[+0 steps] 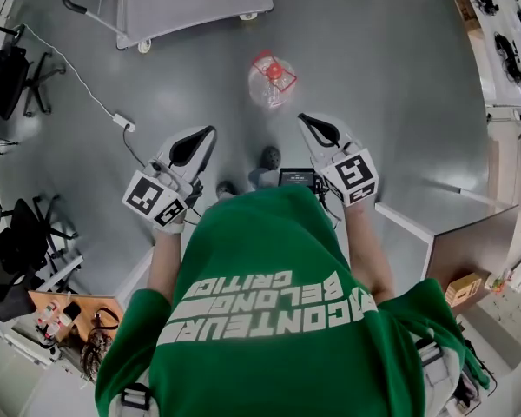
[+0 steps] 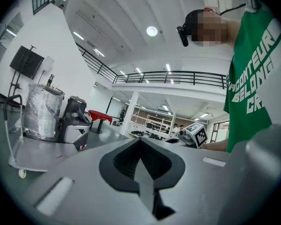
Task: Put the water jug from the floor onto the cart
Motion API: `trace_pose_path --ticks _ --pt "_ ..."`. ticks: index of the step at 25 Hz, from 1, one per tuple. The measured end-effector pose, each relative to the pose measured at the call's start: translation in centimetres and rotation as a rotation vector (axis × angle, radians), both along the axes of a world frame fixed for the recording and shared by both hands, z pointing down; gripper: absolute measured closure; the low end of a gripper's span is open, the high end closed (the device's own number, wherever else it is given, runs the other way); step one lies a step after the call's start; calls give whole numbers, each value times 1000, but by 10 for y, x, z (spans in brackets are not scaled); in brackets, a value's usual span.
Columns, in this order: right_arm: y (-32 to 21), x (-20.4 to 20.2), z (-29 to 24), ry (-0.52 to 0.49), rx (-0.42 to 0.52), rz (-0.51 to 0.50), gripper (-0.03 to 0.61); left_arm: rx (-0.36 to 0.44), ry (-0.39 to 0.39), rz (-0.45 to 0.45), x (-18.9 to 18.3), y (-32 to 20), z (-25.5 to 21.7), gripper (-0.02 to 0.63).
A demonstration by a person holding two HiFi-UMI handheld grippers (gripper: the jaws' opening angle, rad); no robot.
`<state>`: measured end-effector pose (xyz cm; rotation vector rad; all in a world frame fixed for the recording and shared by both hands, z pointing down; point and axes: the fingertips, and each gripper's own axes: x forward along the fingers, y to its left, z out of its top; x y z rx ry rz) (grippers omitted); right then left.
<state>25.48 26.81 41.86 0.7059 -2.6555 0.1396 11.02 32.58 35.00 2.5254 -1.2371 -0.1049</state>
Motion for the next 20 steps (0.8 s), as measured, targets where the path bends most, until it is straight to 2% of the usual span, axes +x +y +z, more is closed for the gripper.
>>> trace_pose_path --ticks 5,8,13,20 --pt "-36 15 3 -20 -21 -17 586 -1 -28 4 29 -29 -5 601" --pt "-49 18 5 -41 -45 -33 586 -15 -36 -15 34 -36 -4 601" --pt "-68 8 12 -53 -70 -35 586 -41 -30 -35 24 -44 2 601" --pt "-91 -26 15 -26 -49 -2 586 -34 -14 19 -7 -70 9 601"
